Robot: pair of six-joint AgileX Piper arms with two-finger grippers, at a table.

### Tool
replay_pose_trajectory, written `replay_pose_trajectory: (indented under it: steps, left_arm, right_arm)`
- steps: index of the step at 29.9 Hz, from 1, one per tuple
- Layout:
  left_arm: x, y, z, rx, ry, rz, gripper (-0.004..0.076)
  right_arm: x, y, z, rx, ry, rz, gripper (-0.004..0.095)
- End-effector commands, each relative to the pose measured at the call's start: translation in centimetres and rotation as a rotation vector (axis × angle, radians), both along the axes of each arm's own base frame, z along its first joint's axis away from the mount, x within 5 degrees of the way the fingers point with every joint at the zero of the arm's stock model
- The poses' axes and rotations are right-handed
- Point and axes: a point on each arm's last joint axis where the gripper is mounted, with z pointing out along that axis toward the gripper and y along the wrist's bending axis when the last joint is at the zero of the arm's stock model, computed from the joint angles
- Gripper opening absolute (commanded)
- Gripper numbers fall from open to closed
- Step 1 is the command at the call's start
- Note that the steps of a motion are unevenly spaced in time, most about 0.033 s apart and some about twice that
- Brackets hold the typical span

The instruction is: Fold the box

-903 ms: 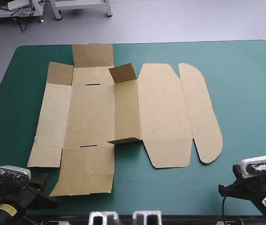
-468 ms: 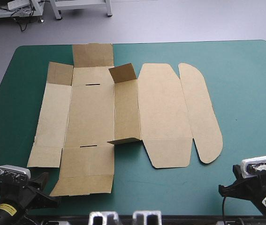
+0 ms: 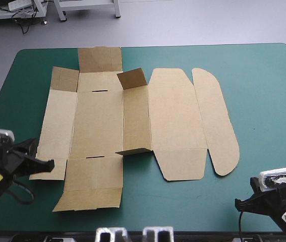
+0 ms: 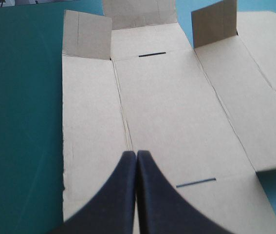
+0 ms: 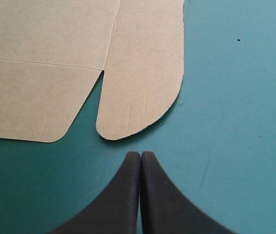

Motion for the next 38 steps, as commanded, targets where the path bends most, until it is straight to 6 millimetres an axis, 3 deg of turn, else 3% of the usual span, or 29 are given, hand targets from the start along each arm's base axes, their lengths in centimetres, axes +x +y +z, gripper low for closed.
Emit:
replay_pose_trajectory:
  steps: [1,6,11,16,22,27,33,35,38]
  left_arm:
    - [4.2,0.3,2.2,-0.037,-0.063,0.069,-0.0009]
    - [9.6,1.5,2.5,0.042,0.009,0.201,-0.0009]
    - [13.7,2.8,2.9,0.016,0.089,0.287,-0.0008]
    - [17.2,6.8,1.2,-0.159,0.251,0.36,-0.0005]
    - [18.3,11.5,-2.6,-0.467,0.443,0.269,-0.0006]
    - [18.8,12.7,-5.1,-0.44,0.566,0.183,-0.0006]
    - [18.7,13.1,-5.9,-0.357,0.618,0.147,0.0]
    - [18.5,13.3,-6.1,-0.306,0.641,0.136,0.0043]
    - [18.4,13.4,-6.4,-0.264,0.658,0.103,0.0171]
  right_arm:
    - [0.3,0.0,1.4,0.007,-0.08,0.001,-0.0013]
    - [0.3,0.0,1.4,0.007,-0.08,0.001,-0.0013]
    - [0.3,0.0,1.4,0.007,-0.08,0.001,-0.0013]
    - [0.3,0.0,1.4,0.007,-0.08,0.001,-0.0013]
    - [0.3,0.0,1.4,0.007,-0.08,0.001,-0.0013]
    - [0.3,0.0,1.4,0.007,-0.08,0.001,-0.0013]
    - [0.3,0.0,1.4,0.006,-0.08,0.001,-0.0013]
    - [0.3,0.0,1.4,0.006,-0.08,0.001,-0.0013]
    - [0.3,0.0,1.4,0.006,-0.08,0.001,-0.0013]
